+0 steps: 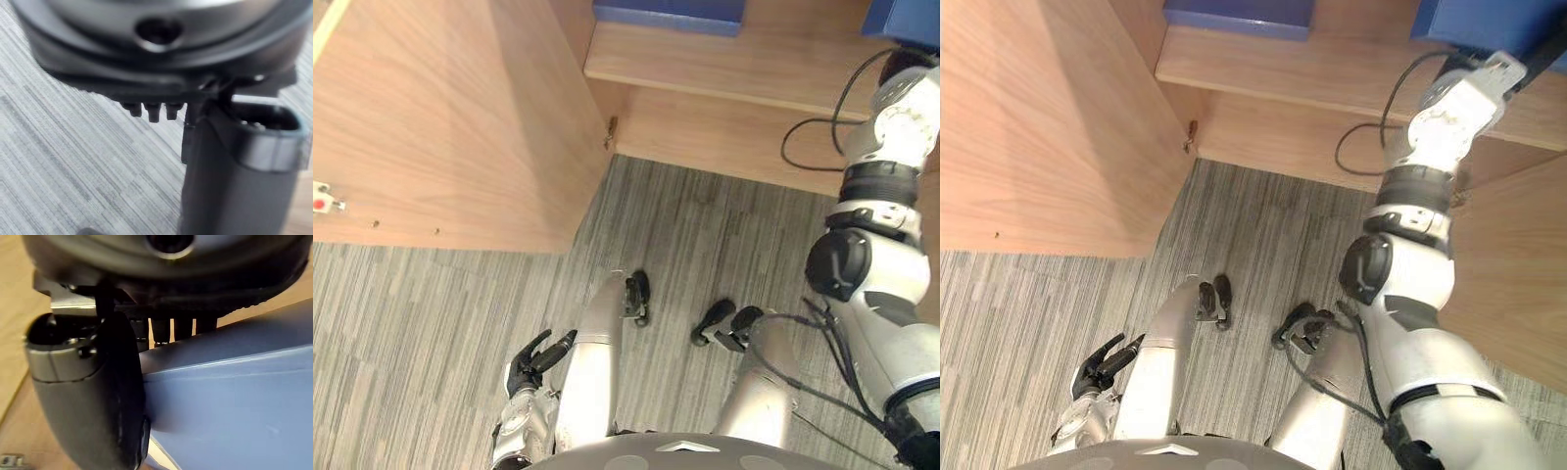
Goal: Walk over to the cabinet, pick up the folder, carry it to the office cabinet, place the folder inside the office cabinet, then close the office cabinet door
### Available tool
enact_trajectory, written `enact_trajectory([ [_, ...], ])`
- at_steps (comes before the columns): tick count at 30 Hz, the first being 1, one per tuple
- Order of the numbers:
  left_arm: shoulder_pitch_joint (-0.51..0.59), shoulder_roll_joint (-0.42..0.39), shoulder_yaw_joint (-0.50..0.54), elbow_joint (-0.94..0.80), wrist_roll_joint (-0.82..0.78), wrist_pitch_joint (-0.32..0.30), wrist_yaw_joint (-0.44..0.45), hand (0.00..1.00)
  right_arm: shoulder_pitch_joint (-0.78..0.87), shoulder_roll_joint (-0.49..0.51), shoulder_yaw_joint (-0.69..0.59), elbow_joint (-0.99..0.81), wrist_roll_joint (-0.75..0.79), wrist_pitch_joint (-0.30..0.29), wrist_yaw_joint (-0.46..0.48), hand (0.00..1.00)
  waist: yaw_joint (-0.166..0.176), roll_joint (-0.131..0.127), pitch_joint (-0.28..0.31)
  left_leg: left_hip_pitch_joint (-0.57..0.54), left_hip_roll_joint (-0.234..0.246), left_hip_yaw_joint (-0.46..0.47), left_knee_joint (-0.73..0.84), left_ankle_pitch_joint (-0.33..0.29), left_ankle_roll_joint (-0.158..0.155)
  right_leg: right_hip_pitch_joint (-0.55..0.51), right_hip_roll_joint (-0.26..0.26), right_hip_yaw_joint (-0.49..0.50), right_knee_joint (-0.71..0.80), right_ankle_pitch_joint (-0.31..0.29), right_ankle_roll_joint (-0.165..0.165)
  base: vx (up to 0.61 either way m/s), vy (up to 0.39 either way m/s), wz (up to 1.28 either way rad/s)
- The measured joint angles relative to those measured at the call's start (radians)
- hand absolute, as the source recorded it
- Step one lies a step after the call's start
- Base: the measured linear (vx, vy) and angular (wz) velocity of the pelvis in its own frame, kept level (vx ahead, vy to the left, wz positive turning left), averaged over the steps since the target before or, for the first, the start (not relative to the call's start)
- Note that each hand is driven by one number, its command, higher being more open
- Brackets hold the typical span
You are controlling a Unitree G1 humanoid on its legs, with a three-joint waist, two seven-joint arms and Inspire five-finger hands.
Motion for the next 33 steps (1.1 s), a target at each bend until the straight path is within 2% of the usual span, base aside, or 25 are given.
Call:
enact_trajectory([
  [4, 0.000, -0.009, 0.001, -0.015, 0.000, 0.000, 0.006, 1.00, -0.075, -0.043, 0.022, 0.041, -0.001, 0.027, -0.025, 0.00, 0.013, 0.003, 0.002, -0.043, -0.018, -0.019, 0.006, 0.011, -0.011, -0.031, -0.019, -0.006, 0.027, -0.013, -0.007, -0.07, -0.004, 0.23],
  [8, 0.000, -0.021, 0.024, -0.020, -0.002, 0.001, 0.017, 1.00, -0.097, -0.043, 0.020, 0.047, 0.027, -0.007, -0.036, 0.00, 0.025, 0.003, 0.002, -0.072, -0.030, -0.033, 0.007, 0.024, -0.017, -0.051, -0.028, -0.014, 0.047, -0.028, -0.010, -0.07, -0.008, 0.16],
  [12, 0.000, -0.032, 0.066, -0.022, -0.090, 0.002, 0.043, 1.00, -0.099, -0.052, -0.005, 0.048, 0.080, -0.043, -0.076, 0.00, 0.027, 0.003, 0.002, -0.092, -0.042, -0.048, 0.011, 0.039, -0.018, -0.064, -0.036, -0.017, 0.066, -0.038, -0.017, -0.04, 0.003, 0.15],
  [16, 0.000, -0.037, 0.113, -0.022, -0.112, 0.002, 0.052, 1.00, -0.114, -0.099, -0.012, 0.048, 0.075, -0.042, -0.094, 0.00, 0.027, 0.003, 0.001, -0.123, -0.046, -0.059, 0.013, 0.048, -0.027, -0.089, -0.035, -0.016, 0.076, -0.044, -0.022, -0.05, 0.018, 0.11],
  [23, -0.001, -0.045, 0.123, -0.022, -0.116, 0.002, 0.058, 1.00, -0.167, -0.152, -0.012, 0.048, 0.038, -0.040, -0.095, 0.00, 0.027, 0.003, 0.001, -0.174, -0.043, -0.065, 0.027, 0.061, -0.031, -0.143, -0.033, -0.007, 0.101, -0.048, -0.029, -0.06, 0.025, 0.02],
  [24, -0.001, -0.046, 0.123, -0.022, -0.118, 0.002, 0.058, 1.00, -0.167, -0.152, -0.013, 0.048, 0.039, -0.044, -0.095, 1.00, 0.027, 0.003, 0.001, -0.182, -0.043, -0.066, 0.032, 0.061, -0.032, -0.150, -0.033, -0.006, 0.108, -0.051, -0.033, -0.05, 0.023, 0.02],
  [33, -0.002, -0.057, 0.159, 0.013, -0.118, 0.002, 0.057, 1.00, -0.164, -0.152, -0.018, 0.048, 0.040, -0.042, -0.066, 1.00, 0.030, 0.004, -0.001, -0.208, -0.033, -0.072, 0.049, 0.065, -0.040, -0.176, -0.030, -0.006, 0.135, -0.063, -0.048, -0.05, 0.033, 0.00],
])
